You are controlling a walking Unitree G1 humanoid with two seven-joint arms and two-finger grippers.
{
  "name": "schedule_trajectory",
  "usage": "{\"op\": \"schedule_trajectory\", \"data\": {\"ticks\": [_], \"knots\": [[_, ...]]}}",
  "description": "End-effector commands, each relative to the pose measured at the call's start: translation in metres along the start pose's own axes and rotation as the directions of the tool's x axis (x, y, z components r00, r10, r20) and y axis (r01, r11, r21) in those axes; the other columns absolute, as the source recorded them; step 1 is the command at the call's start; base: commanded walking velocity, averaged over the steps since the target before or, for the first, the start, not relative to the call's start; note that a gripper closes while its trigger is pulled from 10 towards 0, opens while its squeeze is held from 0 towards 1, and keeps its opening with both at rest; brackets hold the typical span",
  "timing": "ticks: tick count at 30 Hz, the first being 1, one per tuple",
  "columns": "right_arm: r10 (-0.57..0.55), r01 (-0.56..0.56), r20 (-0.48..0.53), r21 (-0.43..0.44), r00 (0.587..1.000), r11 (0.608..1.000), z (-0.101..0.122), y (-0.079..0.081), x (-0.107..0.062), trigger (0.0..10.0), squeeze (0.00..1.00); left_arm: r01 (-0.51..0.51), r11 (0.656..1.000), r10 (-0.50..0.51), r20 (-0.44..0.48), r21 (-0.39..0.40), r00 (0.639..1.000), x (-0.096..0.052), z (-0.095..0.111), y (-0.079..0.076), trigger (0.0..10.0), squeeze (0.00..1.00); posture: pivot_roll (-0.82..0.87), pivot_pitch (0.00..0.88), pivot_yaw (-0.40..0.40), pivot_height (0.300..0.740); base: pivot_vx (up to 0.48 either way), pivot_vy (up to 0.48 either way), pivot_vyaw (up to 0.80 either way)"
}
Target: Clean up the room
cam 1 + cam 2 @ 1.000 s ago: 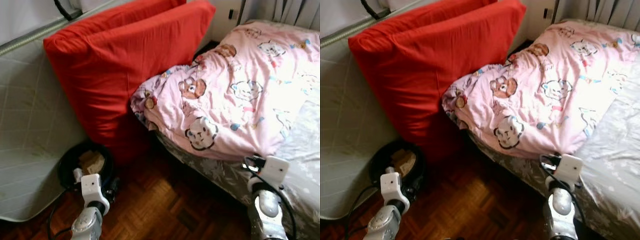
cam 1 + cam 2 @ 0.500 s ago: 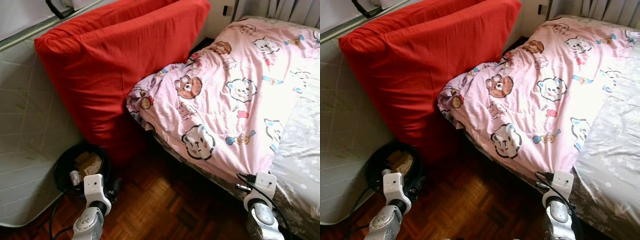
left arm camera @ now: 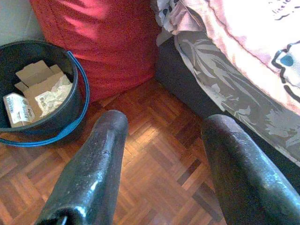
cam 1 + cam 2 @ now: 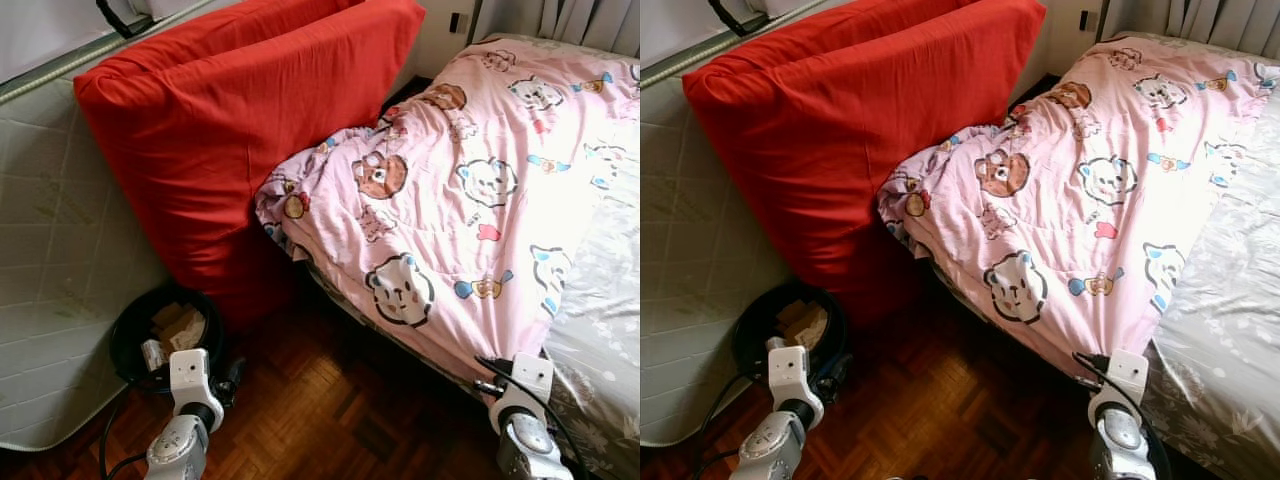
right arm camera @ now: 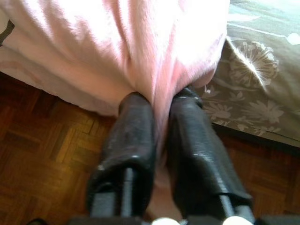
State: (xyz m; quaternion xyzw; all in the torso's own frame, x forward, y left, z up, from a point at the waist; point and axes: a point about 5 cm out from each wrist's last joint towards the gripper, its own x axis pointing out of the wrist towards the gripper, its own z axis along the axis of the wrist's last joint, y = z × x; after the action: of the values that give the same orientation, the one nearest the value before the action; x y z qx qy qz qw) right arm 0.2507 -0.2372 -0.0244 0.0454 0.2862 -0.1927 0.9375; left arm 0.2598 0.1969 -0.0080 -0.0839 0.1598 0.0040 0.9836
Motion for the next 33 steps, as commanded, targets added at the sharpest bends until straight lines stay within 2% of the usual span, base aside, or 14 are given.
{"op": "schedule_trajectory", "data": {"ticks": [1, 9, 12, 14, 15, 16, 17, 29, 33], "knots": [[0.000, 0.001, -0.059, 0.011, 0.998, 1.000, -0.014, 0.002, -0.003, 10.0, 1.00, -0.007, 1.000, 0.007, -0.037, 0.016, 0.999, -0.003, -0.006, 0.004, 10.0, 0.00, -0.06, 0.153, 0.111, 0.740, 0.000, 0.000, 0.00], [-0.007, 0.008, -0.070, 0.016, 0.998, 1.000, -0.017, 0.000, -0.003, 10.0, 1.00, 0.002, 1.000, -0.001, -0.041, 0.019, 0.999, -0.003, -0.007, 0.003, 10.0, 0.00, -0.06, 0.161, 0.118, 0.740, 0.000, 0.000, 0.00], [-0.005, 0.007, -0.082, 0.018, 0.997, 1.000, -0.021, 0.001, -0.005, 10.0, 0.96, 0.005, 1.000, -0.004, -0.043, 0.022, 0.999, -0.003, -0.006, 0.003, 10.0, 0.00, -0.06, 0.165, 0.122, 0.740, 0.000, 0.000, 0.00], [-0.005, 0.007, -0.086, 0.020, 0.996, 1.000, -0.023, 0.001, -0.005, 10.0, 0.74, 0.005, 1.000, -0.004, -0.044, 0.023, 0.999, -0.003, -0.006, 0.003, 10.0, 0.00, -0.06, 0.167, 0.124, 0.740, 0.000, 0.000, 0.00], [-0.002, 0.003, -0.090, 0.021, 0.996, 1.000, -0.024, 0.002, -0.006, 10.0, 0.08, 0.006, 1.000, -0.005, -0.046, 0.024, 0.999, -0.003, -0.006, 0.004, 10.0, 0.00, -0.06, 0.168, 0.125, 0.740, 0.000, 0.000, 0.00], [0.001, 0.001, -0.092, 0.021, 0.996, 1.000, -0.025, 0.002, -0.006, 10.0, 0.08, 0.007, 1.000, -0.006, -0.046, 0.025, 0.999, -0.003, -0.006, 0.004, 10.0, 0.00, -0.06, 0.168, 0.125, 0.740, 0.000, 0.000, 0.00], [0.004, -0.002, -0.095, 0.020, 0.995, 1.000, -0.026, 0.003, -0.007, 10.0, 0.00, 0.008, 1.000, -0.007, -0.048, 0.025, 0.999, -0.003, -0.006, 0.003, 10.0, 0.00, -0.06, 0.170, 0.127, 0.740, 0.000, 0.000, 0.00], [0.014, -0.011, -0.123, 0.022, 0.992, 1.000, -0.037, 0.005, -0.010, 10.0, 0.00, 0.016, 0.999, -0.014, -0.058, 0.035, 0.998, -0.001, -0.006, 0.003, 10.0, 0.00, -0.06, 0.159, 0.131, 0.740, 0.000, 0.000, 0.00], [0.054, -0.051, -0.085, 0.036, 0.995, 0.998, -0.035, 0.010, -0.011, 10.0, 0.00, 0.010, 0.999, -0.008, -0.067, 0.034, 0.998, -0.001, -0.007, 0.005, 10.0, 0.00, -0.06, 0.150, 0.126, 0.740, 0.000, 0.000, 0.00]]}}
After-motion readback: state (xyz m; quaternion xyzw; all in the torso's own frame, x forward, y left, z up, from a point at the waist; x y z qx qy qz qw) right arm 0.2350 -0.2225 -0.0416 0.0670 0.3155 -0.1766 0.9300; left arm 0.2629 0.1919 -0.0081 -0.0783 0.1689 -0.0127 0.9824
